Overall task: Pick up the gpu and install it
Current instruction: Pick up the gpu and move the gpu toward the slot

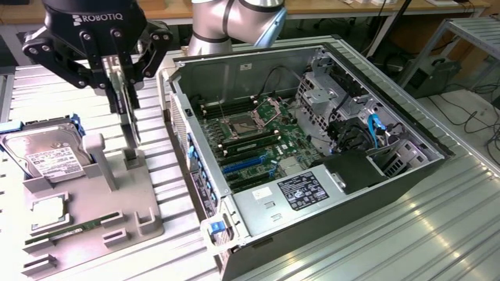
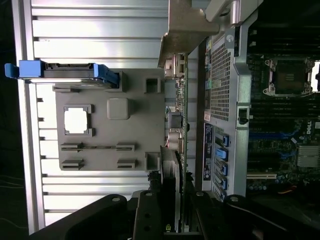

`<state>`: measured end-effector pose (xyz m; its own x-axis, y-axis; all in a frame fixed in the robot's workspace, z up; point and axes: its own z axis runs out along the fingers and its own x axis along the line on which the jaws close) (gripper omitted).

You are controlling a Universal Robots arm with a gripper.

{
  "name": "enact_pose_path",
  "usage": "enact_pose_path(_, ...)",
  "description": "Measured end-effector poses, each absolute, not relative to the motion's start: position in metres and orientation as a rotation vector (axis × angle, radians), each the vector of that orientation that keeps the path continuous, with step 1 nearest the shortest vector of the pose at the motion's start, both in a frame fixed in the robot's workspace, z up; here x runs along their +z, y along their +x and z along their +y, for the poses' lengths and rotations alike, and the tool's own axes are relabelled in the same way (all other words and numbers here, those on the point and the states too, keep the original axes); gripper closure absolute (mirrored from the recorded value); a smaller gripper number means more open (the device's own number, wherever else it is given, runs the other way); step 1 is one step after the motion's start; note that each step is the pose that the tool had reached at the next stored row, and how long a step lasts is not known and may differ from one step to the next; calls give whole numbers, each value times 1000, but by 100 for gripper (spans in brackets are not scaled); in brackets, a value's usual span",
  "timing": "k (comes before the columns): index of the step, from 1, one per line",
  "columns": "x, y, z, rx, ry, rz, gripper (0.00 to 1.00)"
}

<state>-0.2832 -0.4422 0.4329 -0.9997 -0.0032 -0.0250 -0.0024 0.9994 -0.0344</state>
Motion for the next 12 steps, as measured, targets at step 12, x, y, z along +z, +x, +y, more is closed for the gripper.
enact_pose_path(12, 433, -266, -442, -54, -4, 3116, 73)
